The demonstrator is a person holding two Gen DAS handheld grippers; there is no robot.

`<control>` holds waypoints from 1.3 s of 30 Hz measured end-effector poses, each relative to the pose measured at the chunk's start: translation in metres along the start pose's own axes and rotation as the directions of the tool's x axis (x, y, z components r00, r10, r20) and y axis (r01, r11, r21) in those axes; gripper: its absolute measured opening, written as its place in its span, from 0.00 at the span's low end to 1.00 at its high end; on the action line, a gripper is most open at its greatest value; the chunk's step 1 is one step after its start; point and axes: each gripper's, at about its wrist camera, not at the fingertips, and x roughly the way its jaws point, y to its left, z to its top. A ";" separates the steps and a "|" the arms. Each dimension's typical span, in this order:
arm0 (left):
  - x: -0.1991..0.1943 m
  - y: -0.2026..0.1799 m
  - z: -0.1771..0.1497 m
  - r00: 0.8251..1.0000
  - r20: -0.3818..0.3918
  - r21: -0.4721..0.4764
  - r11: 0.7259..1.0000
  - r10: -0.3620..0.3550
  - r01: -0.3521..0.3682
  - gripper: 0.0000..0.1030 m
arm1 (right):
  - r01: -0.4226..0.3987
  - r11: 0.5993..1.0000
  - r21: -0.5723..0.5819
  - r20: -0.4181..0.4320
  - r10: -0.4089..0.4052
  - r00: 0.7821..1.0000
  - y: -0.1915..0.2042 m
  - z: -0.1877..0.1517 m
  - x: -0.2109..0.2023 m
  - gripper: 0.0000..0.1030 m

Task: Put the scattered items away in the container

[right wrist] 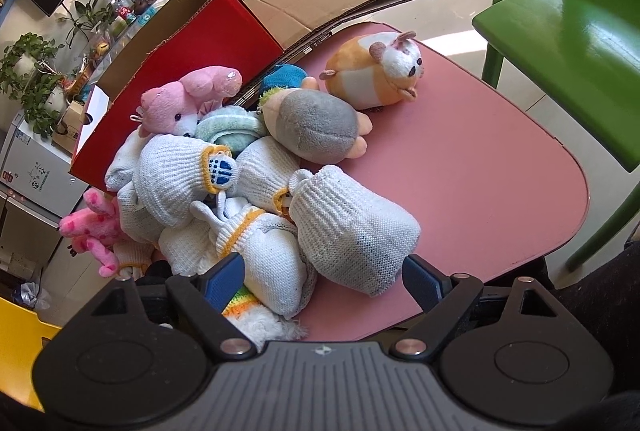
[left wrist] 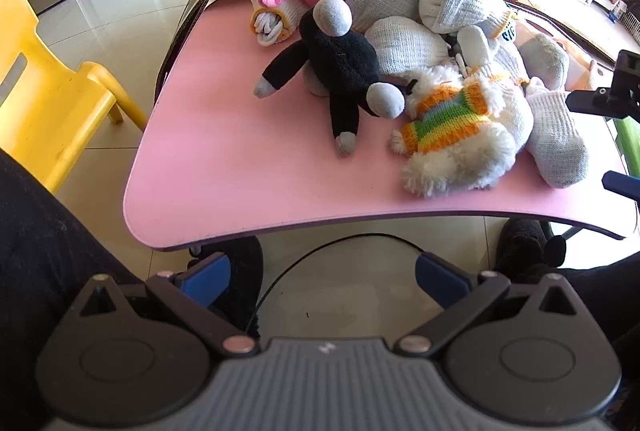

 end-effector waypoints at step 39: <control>0.041 0.009 0.025 1.000 -0.002 -0.096 0.995 0.028 -0.028 1.00 | 0.245 0.969 0.031 0.065 -0.246 0.967 -0.017 0.001 0.028 0.64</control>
